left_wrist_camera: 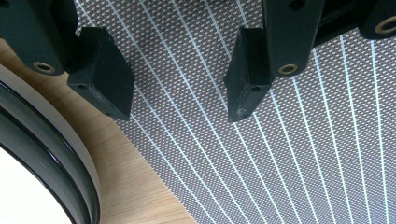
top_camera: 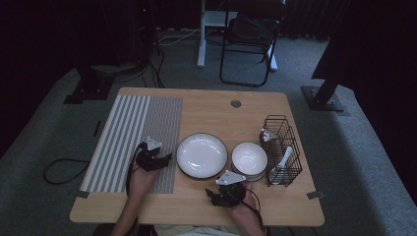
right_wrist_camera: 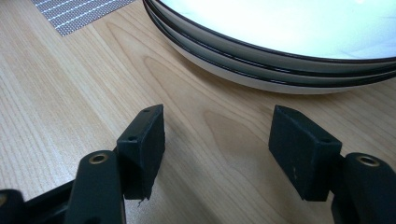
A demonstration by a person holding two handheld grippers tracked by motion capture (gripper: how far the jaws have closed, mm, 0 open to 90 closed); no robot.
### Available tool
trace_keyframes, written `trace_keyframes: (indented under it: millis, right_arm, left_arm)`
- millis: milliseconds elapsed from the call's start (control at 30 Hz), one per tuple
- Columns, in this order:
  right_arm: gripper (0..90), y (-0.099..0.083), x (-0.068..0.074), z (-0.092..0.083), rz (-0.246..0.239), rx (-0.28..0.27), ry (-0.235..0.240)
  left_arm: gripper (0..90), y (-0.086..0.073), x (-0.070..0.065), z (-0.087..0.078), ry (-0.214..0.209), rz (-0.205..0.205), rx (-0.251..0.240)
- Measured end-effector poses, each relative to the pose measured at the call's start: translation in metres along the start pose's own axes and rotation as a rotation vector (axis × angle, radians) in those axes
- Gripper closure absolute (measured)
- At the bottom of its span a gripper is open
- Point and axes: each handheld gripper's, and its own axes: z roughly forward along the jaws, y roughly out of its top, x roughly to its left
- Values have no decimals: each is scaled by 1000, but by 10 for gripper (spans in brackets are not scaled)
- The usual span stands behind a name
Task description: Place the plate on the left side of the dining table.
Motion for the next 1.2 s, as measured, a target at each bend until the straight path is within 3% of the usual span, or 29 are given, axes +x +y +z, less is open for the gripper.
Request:
trace_keyframes:
  millis: [1200]
  right_arm:
    - [355, 0, 0, 0, 0, 0, -2]
  left_arm:
    - [385, 0, -1, 0, -11, 13, 7]
